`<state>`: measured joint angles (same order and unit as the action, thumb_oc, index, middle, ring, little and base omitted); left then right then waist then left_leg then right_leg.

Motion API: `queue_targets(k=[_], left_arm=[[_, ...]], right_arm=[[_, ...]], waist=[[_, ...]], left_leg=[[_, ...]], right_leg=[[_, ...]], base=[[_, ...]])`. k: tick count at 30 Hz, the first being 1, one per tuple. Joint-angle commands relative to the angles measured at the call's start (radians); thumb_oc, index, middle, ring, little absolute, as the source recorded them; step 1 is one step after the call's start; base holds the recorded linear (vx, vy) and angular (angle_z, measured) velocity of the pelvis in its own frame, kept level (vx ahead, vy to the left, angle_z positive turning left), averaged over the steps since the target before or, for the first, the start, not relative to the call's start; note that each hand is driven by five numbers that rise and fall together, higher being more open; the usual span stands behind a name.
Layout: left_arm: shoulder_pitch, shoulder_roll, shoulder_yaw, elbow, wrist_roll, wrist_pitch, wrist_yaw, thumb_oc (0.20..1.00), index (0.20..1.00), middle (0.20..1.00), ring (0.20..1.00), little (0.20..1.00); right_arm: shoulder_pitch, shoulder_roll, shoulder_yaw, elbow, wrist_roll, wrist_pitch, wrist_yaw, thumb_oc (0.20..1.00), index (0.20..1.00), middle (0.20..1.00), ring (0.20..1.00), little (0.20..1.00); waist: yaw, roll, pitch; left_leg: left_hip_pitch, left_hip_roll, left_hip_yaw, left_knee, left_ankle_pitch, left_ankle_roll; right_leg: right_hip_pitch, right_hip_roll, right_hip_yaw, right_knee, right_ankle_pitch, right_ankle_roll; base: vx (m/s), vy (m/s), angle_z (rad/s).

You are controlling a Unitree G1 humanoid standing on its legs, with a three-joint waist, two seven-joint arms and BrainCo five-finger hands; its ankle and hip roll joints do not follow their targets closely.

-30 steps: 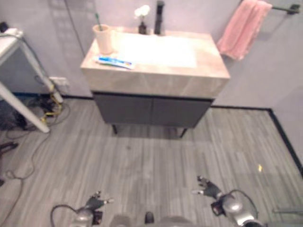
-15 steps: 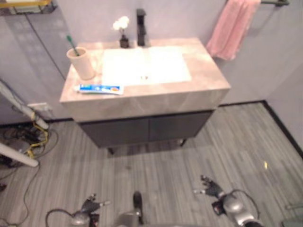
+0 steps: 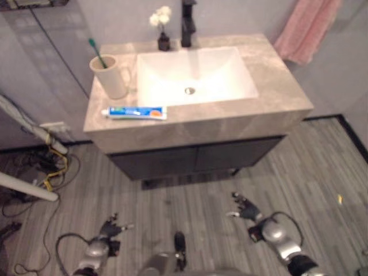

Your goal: Put brush and paste in cup on sink, flatten towel.

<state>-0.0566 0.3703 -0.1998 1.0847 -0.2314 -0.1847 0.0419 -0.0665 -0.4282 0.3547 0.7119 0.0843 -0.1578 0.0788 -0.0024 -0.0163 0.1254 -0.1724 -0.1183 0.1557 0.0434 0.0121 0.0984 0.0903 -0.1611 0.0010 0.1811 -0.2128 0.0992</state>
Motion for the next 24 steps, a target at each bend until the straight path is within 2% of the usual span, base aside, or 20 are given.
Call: queue_targets(k=[1, 2, 4, 6, 7, 8, 9, 10, 11, 12, 14, 15, 16, 18, 21, 24], left_arm=[[-0.003, 0.009, -0.02, -0.054, 0.055, -0.024, 0.004, 1.0, 1.0, 1.0, 1.0, 1.0], [0.009, 0.014, -0.038, -0.074, 0.076, -0.022, -0.004, 1.0, 1.0, 1.0, 1.0, 1.0], [0.021, 0.029, -0.033, -0.104, 0.071, -0.02, -0.01, 1.0, 1.0, 1.0, 1.0, 1.0], [0.036, 0.038, -0.035, -0.133, 0.073, -0.019, -0.011, 1.0, 1.0, 1.0, 1.0, 1.0], [0.037, 0.034, -0.035, -0.137, 0.067, -0.011, -0.013, 1.0, 1.0, 1.0, 1.0, 1.0], [0.029, 0.033, -0.032, -0.122, 0.056, -0.013, -0.013, 1.0, 1.0, 1.0, 1.0, 1.0], [0.025, 0.031, -0.031, -0.116, 0.046, -0.016, -0.02, 1.0, 1.0, 1.0, 1.0, 1.0], [0.025, 0.031, -0.031, -0.116, 0.046, -0.016, -0.02, 1.0, 1.0, 1.0, 1.0, 1.0], [0.019, 0.027, -0.037, -0.121, 0.047, -0.021, -0.024, 1.0, 1.0, 1.0, 1.0, 1.0], [0.011, 0.026, -0.038, -0.118, 0.041, -0.021, -0.027, 1.0, 1.0, 1.0, 1.0, 1.0], [0.005, 0.028, -0.038, -0.119, 0.034, -0.023, -0.027, 1.0, 1.0, 1.0, 1.0, 1.0], [-0.01, 0.037, -0.042, -0.12, 0.055, -0.025, -0.023, 1.0, 1.0, 1.0, 1.0, 1.0], [-0.017, 0.036, -0.061, -0.121, 0.072, -0.022, -0.022, 1.0, 1.0, 1.0, 1.0, 1.0], [-0.018, 0.038, -0.06, -0.131, 0.078, -0.021, -0.025, 1.0, 1.0, 1.0, 1.0, 1.0], [-0.008, 0.038, -0.058, -0.14, 0.079, -0.026, -0.031, 1.0, 1.0, 1.0, 1.0, 1.0], [0.02, 0.042, -0.041, -0.149, 0.077, -0.028, -0.034, 1.0, 1.0, 1.0, 1.0, 1.0]], right_arm=[[0.005, -0.038, -0.033, -0.066, -0.011, -0.039, -0.005, 1.0, 1.0, 1.0, 1.0, 1.0], [0.006, -0.041, -0.039, -0.064, -0.017, -0.038, -0.01, 1.0, 1.0, 1.0, 1.0, 1.0], [-0.006, -0.049, -0.034, -0.095, -0.02, -0.036, -0.007, 1.0, 1.0, 1.0, 1.0, 1.0], [-0.022, -0.051, -0.025, -0.095, -0.021, -0.036, -0.008, 1.0, 1.0, 1.0, 1.0, 1.0], [-0.025, -0.052, -0.024, -0.113, -0.021, -0.036, -0.002, 1.0, 1.0, 1.0, 1.0, 1.0], [-0.02, -0.054, -0.021, -0.116, -0.011, -0.037, 0.002, 1.0, 1.0, 1.0, 1.0, 1.0], [-0.021, -0.053, -0.022, -0.112, 0.004, -0.036, 0.005, 1.0, 1.0, 1.0, 1.0, 1.0], [-0.021, -0.053, -0.022, -0.111, 0.004, -0.036, 0.005, 1.0, 1.0, 1.0, 1.0, 1.0], [-0.046, -0.063, -0.01, -0.118, 0.017, -0.037, 0.008, 1.0, 1.0, 1.0, 1.0, 1.0], [-0.052, -0.07, 0.001, -0.132, 0.008, -0.034, 0.012, 1.0, 1.0, 1.0, 1.0, 1.0], [-0.058, -0.075, 0.004, -0.148, 0.001, -0.032, 0.012, 1.0, 1.0, 1.0, 1.0, 1.0], [-0.041, -0.094, 0.002, -0.207, -0.025, -0.029, 0.026, 1.0, 1.0, 1.0, 1.0, 1.0], [-0.046, -0.091, 0.022, -0.19, -0.029, -0.033, 0.029, 1.0, 1.0, 1.0, 1.0, 1.0], [-0.046, -0.111, 0.02, -0.216, -0.04, -0.034, 0.031, 1.0, 1.0, 1.0, 1.0, 1.0], [-0.026, -0.132, 0.012, -0.225, -0.039, -0.039, 0.037, 1.0, 1.0, 1.0, 1.0, 1.0], [-0.012, -0.152, -0.005, -0.226, -0.052, -0.045, 0.033, 1.0, 1.0, 1.0, 1.0, 1.0]], waist=[[-0.004, 0.013, -0.035], [-0.006, 0.017, -0.027], [-0.005, 0.028, 0.016], [-0.002, 0.039, 0.044], [-0.014, 0.037, 0.048], [-0.02, 0.034, 0.052], [-0.016, 0.03, 0.054], [-0.016, 0.03, 0.055], [-0.006, 0.031, 0.072], [-0.011, 0.025, 0.081], [-0.009, 0.017, 0.088], [0.0, -0.004, 0.085], [-0.008, -0.02, 0.087], [-0.009, -0.028, 0.086], [-0.017, -0.028, 0.073], [-0.018, -0.014, 0.036]], left_leg=[[-0.057, 0.102, 0.011, 0.185, -0.112, -0.037], [-0.01, 0.096, 0.015, 0.14, -0.114, -0.026], [0.037, 0.103, 0.033, 0.102, -0.113, -0.01], [0.063, 0.112, 0.037, 0.091, -0.116, -0.003], [0.079, 0.112, 0.025, 0.075, -0.11, -0.007], [0.088, 0.118, 0.025, 0.074, -0.1, -0.016], [0.09, 0.121, 0.033, 0.072, -0.094, -0.021], [0.091, 0.121, 0.033, 0.072, -0.095, -0.021], [0.1, 0.14, 0.053, 0.075, -0.117, -0.036], [0.109, 0.148, 0.051, 0.08, -0.124, -0.048], [0.113, 0.156, 0.05, 0.091, -0.131, -0.054], [0.11, 0.17, 0.034, 0.131, -0.151, -0.068], [0.108, 0.179, 0.03, 0.133, -0.142, -0.078], [0.105, 0.202, 0.0, 0.132, -0.111, -0.105], [0.118, 0.21, -0.03, 0.099, -0.078, -0.118], [0.162, 0.222, -0.035, -0.01, -0.028, -0.131]], right_leg=[[-0.016, -0.033, 0.001, -0.015, 0.356, 0.04], [-0.057, -0.033, 0.001, 0.065, 0.43, 0.038], [-0.157, -0.051, -0.044, 0.206, 0.483, 0.028], [-0.189, -0.06, -0.101, 0.281, 0.456, 0.037], [-0.217, -0.003, -0.059, 0.282, 0.376, 0.03], [-0.236, 0.05, -0.038, 0.26, 0.268, 0.013], [-0.26, 0.056, -0.04, 0.235, 0.237, 0.009], [-0.259, 0.056, -0.04, 0.235, 0.236, 0.009], [-0.278, 0.03, -0.072, 0.053, 0.226, 0.011], [-0.282, 0.03, -0.048, -0.031, 0.243, 0.016], [-0.284, 0.017, -0.037, -0.071, 0.267, 0.023], [-0.262, 0.001, -0.055, -0.095, 0.256, 0.027], [-0.255, 0.019, -0.045, -0.082, 0.26, 0.023], [-0.243, 0.043, -0.062, -0.072, 0.246, 0.005], [-0.214, 0.052, -0.088, -0.093, 0.241, -0.006], [-0.179, 0.066, -0.108, -0.143, 0.24, -0.013]], base=[[0.07, 0.181, 0.11], [0.07, 0.253, 0.01], [-0.03, 0.226, -0.13], [0.01, 0.098, -0.23], [0.09, -0.026, -0.3], [0.08, -0.057, -0.27], [0.05, -0.038, 0.05], [0.04, -0.063, 0.02], [0.06, -0.127, -0.03], [0.06, -0.126, -0.22], [0.1, -0.207, -0.17], [0.17, -0.424, 0.14], [0.16, -0.489, 0.49], [0.08, -0.344, 0.66], [0.11, -0.24, 0.74], [0.14, -0.178, 0.47]])
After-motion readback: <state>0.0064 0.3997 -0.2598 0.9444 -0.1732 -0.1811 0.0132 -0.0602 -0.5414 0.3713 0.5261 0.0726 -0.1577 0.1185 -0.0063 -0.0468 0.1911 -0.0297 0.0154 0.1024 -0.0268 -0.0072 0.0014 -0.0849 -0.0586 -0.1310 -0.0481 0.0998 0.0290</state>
